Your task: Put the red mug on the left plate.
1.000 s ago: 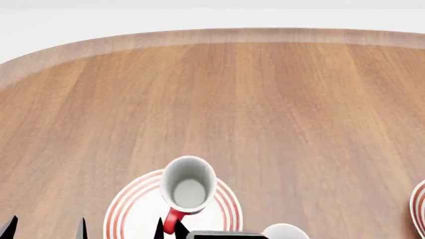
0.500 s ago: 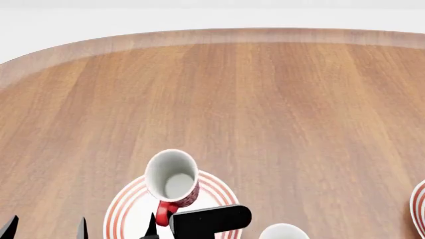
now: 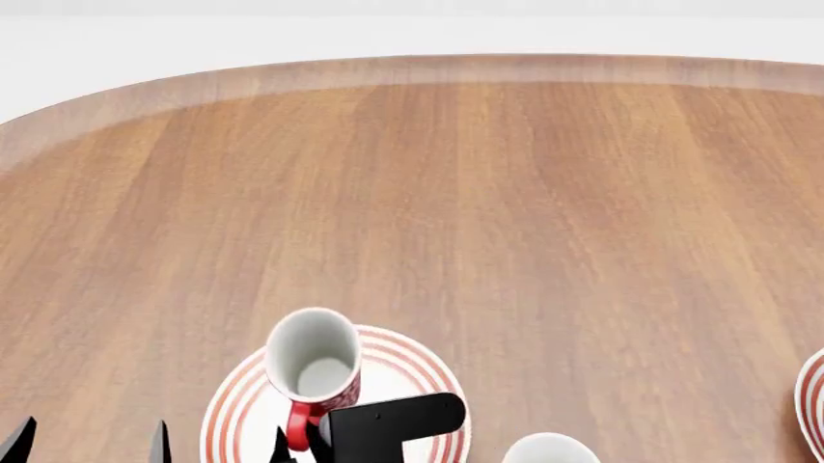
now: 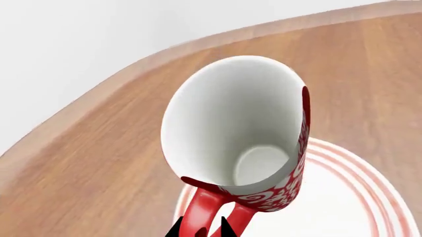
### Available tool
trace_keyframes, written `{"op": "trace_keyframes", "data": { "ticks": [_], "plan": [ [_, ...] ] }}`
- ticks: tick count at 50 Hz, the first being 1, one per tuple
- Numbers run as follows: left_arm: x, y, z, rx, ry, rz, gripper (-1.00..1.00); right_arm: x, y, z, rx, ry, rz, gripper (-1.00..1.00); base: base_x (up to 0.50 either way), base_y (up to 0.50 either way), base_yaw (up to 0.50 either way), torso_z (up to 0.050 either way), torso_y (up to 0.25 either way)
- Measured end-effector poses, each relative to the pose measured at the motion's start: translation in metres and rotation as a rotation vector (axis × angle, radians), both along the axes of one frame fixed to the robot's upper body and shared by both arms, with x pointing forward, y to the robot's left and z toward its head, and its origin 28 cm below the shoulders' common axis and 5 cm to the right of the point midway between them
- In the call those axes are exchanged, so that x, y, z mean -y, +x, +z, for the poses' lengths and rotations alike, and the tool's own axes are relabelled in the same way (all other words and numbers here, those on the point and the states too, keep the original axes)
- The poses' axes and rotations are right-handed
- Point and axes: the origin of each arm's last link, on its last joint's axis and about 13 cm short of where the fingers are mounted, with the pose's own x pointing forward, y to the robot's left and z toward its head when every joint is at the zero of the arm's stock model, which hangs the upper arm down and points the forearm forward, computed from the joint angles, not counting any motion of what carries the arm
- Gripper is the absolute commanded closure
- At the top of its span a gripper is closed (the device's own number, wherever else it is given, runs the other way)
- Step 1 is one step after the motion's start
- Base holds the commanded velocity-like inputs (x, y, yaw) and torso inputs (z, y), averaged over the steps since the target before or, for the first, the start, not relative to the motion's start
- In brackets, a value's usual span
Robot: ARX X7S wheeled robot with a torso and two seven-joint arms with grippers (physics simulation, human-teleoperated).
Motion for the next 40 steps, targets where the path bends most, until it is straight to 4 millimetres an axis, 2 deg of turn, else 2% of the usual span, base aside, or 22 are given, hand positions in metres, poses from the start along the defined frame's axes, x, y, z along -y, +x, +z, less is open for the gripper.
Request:
{"op": "trace_keyframes", "data": {
  "ticks": [40],
  "plan": [
    [-0.001, 0.0, 0.0, 0.0, 0.001, 0.004, -1.0, 0.002, 0.02, -0.021, -0.101, 0.025, -0.029, 1.0, 0.0, 0.0, 0.0, 0.0, 0.0]
  ]
}}
